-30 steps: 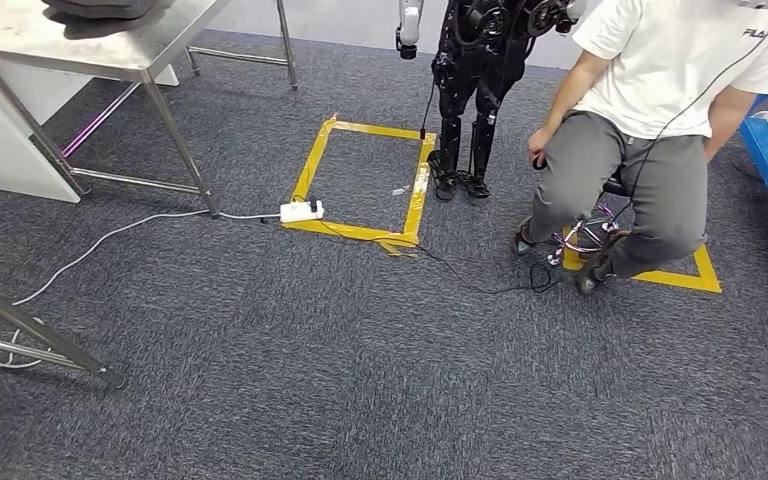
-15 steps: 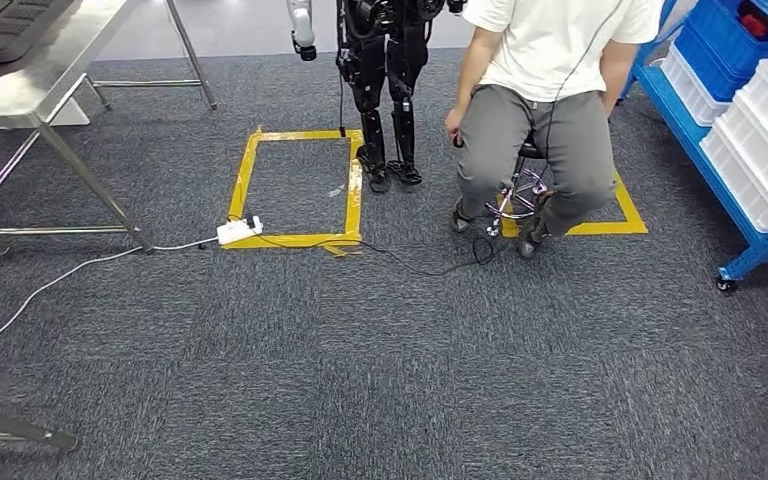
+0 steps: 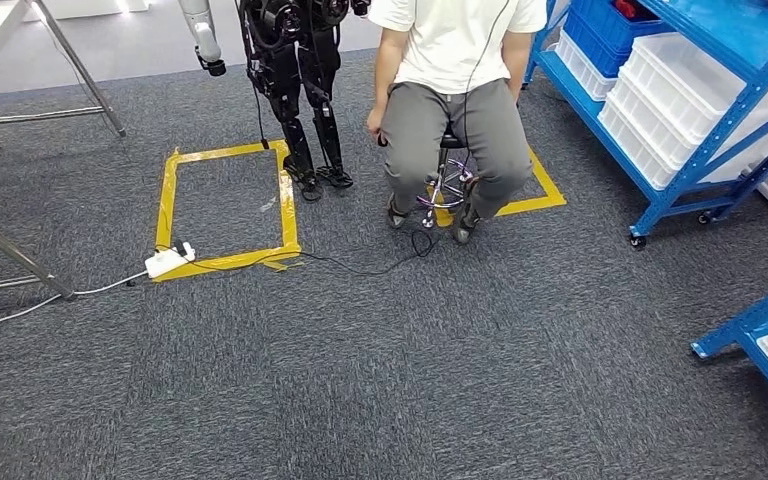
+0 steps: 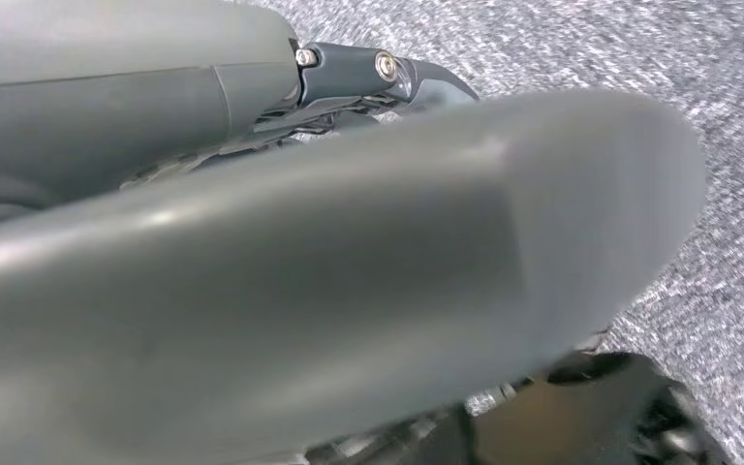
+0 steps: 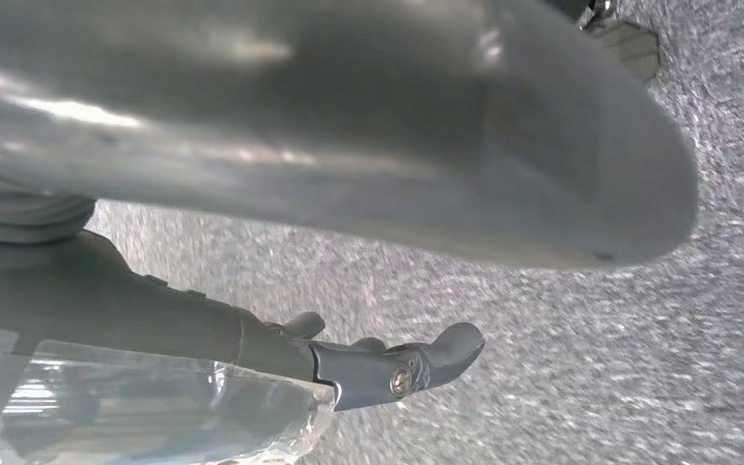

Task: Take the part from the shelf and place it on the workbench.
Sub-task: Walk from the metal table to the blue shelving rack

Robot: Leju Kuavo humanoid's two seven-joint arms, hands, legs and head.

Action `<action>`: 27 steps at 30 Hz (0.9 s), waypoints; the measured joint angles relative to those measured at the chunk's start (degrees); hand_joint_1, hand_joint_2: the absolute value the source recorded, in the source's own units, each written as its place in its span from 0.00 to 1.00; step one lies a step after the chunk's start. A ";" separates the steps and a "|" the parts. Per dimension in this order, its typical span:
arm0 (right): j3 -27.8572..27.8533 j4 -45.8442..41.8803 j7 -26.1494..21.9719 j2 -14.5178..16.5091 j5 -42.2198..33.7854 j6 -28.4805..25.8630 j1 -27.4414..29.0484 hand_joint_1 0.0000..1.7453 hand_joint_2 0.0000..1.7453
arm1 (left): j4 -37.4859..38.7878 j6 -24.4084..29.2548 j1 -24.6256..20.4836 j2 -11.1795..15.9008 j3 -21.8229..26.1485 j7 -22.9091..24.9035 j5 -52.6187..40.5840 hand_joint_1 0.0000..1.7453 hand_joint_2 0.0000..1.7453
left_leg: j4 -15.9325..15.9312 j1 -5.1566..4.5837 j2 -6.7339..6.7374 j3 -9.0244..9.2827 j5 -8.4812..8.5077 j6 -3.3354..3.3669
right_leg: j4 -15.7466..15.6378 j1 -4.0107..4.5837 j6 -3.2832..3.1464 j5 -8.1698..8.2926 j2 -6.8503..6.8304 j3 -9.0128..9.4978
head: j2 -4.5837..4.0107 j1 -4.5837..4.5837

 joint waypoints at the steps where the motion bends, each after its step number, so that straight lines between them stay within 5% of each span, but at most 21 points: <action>1: 0.00 0.00 0.02 -0.04 0.09 0.03 -0.08 0.00 0.00 | 0.00 0.07 0.03 -0.07 0.02 0.06 0.00 0.00 0.00 | -0.45 0.13 0.89 0.23 0.25 0.18 | 2.71 0.04 -0.08 -1.39 -1.72 -1.34 | -0.01 0.16; 3: 0.00 0.00 0.09 -0.12 0.25 0.14 -0.26 0.00 0.00 | 0.00 0.24 0.15 -0.13 0.10 0.25 0.00 0.00 0.00 | -0.54 0.07 2.79 0.27 0.21 0.33 | 10.22 -0.25 0.04 -4.77 -3.93 -5.34 | -0.01 0.36; 5: 0.00 0.00 0.20 -0.22 0.32 0.33 -0.16 0.00 0.00 | 0.00 0.34 0.22 -0.18 0.19 0.40 -0.01 0.00 0.00 | -0.52 0.12 4.52 0.25 0.02 0.15 | 13.79 -0.91 1.02 -5.66 -4.45 -7.22 | -0.01 0.44; 7: 0.00 0.00 0.30 -0.34 0.46 0.46 0.05 0.00 0.00 | 0.00 0.34 0.22 -0.24 0.23 0.45 -0.04 0.00 0.00 | -0.45 0.34 5.96 0.50 -0.32 -0.39 | 8.52 -1.74 2.61 -3.31 -5.58 -4.32 | 0.00 0.49; 8: 0.00 0.00 0.33 -0.34 0.57 0.47 0.06 0.00 0.00 | 0.00 0.33 0.22 -0.22 0.25 0.46 -0.08 0.00 0.00 | -0.36 0.33 6.61 0.75 -0.59 -0.83 | 4.32 -2.09 3.25 -1.80 -7.23 -2.02 | 0.00 0.58; 9: 0.00 -0.01 0.35 -0.32 0.69 0.50 -0.03 0.00 0.00 | 0.01 0.33 0.24 -0.19 0.28 0.49 -0.12 0.00 0.00 | -0.22 0.24 7.25 1.04 -0.99 -1.35 | 0.87 -2.16 3.52 -0.54 -8.79 -0.01 | 0.00 0.69; 11: 0.00 -0.02 0.39 -0.22 0.81 0.55 -0.20 0.00 0.00 | 0.02 0.36 0.20 -0.09 0.37 0.61 -0.21 0.00 0.00 | -0.09 -0.05 8.41 1.75 -1.74 -2.25 | -1.92 -2.06 2.89 0.54 -10.39 1.70 | 0.00 0.46; 13: 0.00 -0.02 0.42 -0.27 0.84 0.59 -0.25 0.00 0.00 | 0.02 0.42 -0.02 -0.13 0.44 0.75 -0.31 0.00 0.00 | -0.19 0.23 9.47 2.37 -2.19 -2.86 | -1.89 -1.92 1.75 0.60 -8.90 1.68 | 0.00 -0.02; 14: -0.01 -0.02 0.44 -0.32 0.89 0.60 -0.22 0.00 0.00 | 0.02 0.44 -0.15 -0.17 0.46 0.78 -0.40 0.00 0.00 | 0.16 0.56 8.97 2.46 -2.69 -3.16 | -1.93 -1.93 1.34 0.61 -8.17 1.69 | 0.00 -0.11; 16: -0.02 -0.02 0.54 -0.44 1.04 0.58 -0.24 0.00 0.00 | 0.03 0.45 -0.25 -0.25 0.50 0.80 -0.62 0.00 0.00 | 4.05 0.98 5.82 0.96 -5.56 -3.53 | -2.03 -1.99 0.30 0.72 -6.71 1.81 | 0.00 -0.28; 17: -0.02 -0.02 0.57 -0.46 1.13 0.56 -0.27 0.00 0.00 | 0.04 0.44 -0.21 -0.25 0.52 0.83 -0.70 0.00 0.00 | 7.91 1.01 3.90 -0.83 -7.72 -3.47 | -2.03 -1.83 -0.03 0.73 -6.01 1.80 | 0.00 -0.35; 19: -0.02 -0.02 0.64 -0.46 1.17 0.55 -0.38 0.00 0.00 | 0.09 0.43 0.02 -0.25 0.56 0.90 -0.75 0.00 0.00 | 15.87 0.94 2.32 -5.03 -10.83 -3.08 | -2.01 -1.37 -0.45 0.72 -4.28 1.80 | 0.00 -0.40; 21: -0.02 -0.02 0.70 -0.45 1.16 0.55 -0.29 0.00 0.00 | 0.15 0.43 0.19 -0.25 0.57 0.96 -0.77 0.00 0.00 | 17.08 0.82 1.99 -6.47 -9.38 -2.41 | -1.99 -0.98 -0.49 0.71 -2.35 1.98 | 0.00 -0.39; 24: -0.02 -0.02 0.74 -0.44 1.16 0.54 -0.24 0.00 0.00 | 0.19 0.43 0.21 -0.19 0.59 0.96 -0.77 0.00 0.00 | 6.40 0.41 -0.60 -2.46 -2.65 -1.05 | -1.97 -0.70 -0.43 0.73 0.18 2.31 | 0.00 -0.39; 26: -0.02 -0.02 0.74 -0.33 1.16 0.54 -0.23 0.00 0.00 | 0.22 0.44 0.13 -0.07 0.61 0.96 -0.77 0.00 0.00 | 2.14 0.05 -1.97 -0.74 -1.04 -0.65 | -1.97 -0.57 -0.22 0.80 1.37 2.15 | 0.00 -0.37; 27: -0.02 -0.02 0.74 -0.29 1.16 0.54 -0.17 0.00 0.00 | 0.23 0.44 0.05 -0.03 0.62 0.98 -0.77 0.00 0.00 | 1.80 -0.16 -1.64 -0.63 -1.08 -0.60 | -2.06 -0.52 0.02 0.91 1.87 1.98 | 0.00 -0.37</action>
